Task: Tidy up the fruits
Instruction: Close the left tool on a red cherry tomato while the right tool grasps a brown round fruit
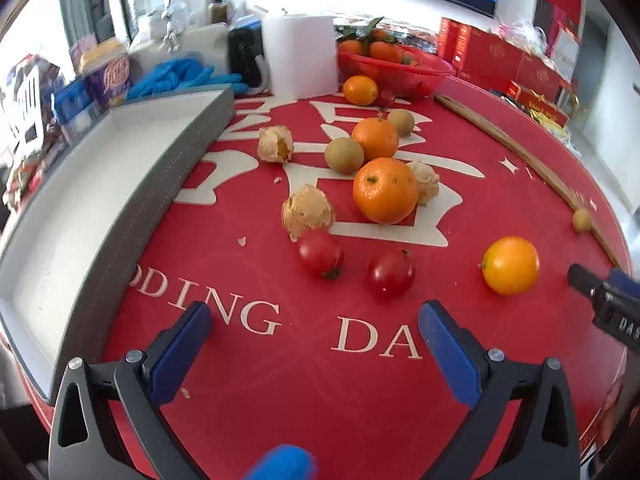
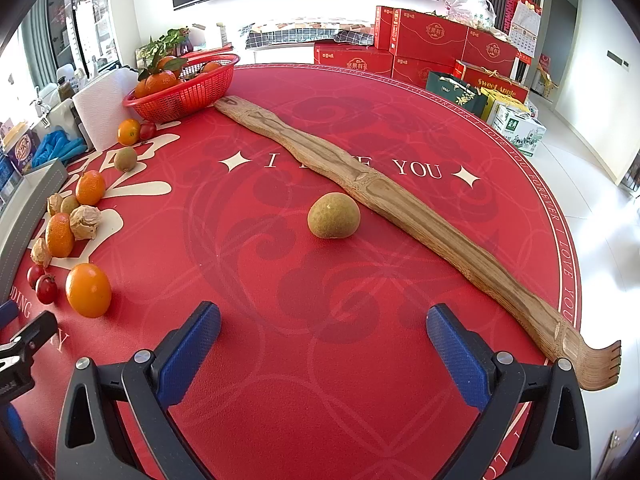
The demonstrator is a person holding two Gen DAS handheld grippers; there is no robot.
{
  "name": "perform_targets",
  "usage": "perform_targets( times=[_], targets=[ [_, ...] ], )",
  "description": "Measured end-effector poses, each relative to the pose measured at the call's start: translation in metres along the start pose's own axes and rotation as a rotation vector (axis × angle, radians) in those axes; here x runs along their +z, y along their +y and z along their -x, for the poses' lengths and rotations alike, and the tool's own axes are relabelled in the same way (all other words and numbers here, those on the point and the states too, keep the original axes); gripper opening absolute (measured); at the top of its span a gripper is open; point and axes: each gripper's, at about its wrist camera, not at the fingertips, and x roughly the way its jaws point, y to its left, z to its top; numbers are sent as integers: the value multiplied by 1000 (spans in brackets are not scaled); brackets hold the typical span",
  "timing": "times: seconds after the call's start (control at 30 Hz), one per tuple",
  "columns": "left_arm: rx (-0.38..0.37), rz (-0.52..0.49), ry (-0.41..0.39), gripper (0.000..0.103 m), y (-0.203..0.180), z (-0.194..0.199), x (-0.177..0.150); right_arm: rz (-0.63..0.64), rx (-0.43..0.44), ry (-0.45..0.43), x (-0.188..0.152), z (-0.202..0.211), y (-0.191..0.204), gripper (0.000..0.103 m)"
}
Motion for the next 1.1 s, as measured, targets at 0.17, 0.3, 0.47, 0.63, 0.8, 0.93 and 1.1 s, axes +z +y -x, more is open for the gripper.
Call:
perform_targets(
  times=[0.17, 0.3, 0.47, 0.63, 0.8, 0.93, 1.1],
  targets=[
    [-18, -25, 12, 103, 2, -6, 4, 1, 1, 0, 0, 0, 0, 103],
    [-53, -60, 23, 96, 8, -8, 10, 1, 1, -1, 0, 1, 1, 103],
    [-47, -61, 19, 88, 17, -12, 17, 1, 1, -1, 0, 1, 0, 103],
    [-54, -71, 5, 72, 11, -16, 28, 1, 1, -1, -1, 1, 0, 103],
    [-63, -79, -9, 34, 3, -14, 30, 1, 1, -1, -1, 1, 0, 103],
    [-62, -80, -12, 26, 2, -11, 27, 1, 1, -1, -1, 1, 0, 103],
    [-59, -87, -10, 26, 4, -5, 20, -16, 111, -16, -8, 14, -11, 103]
  ],
)
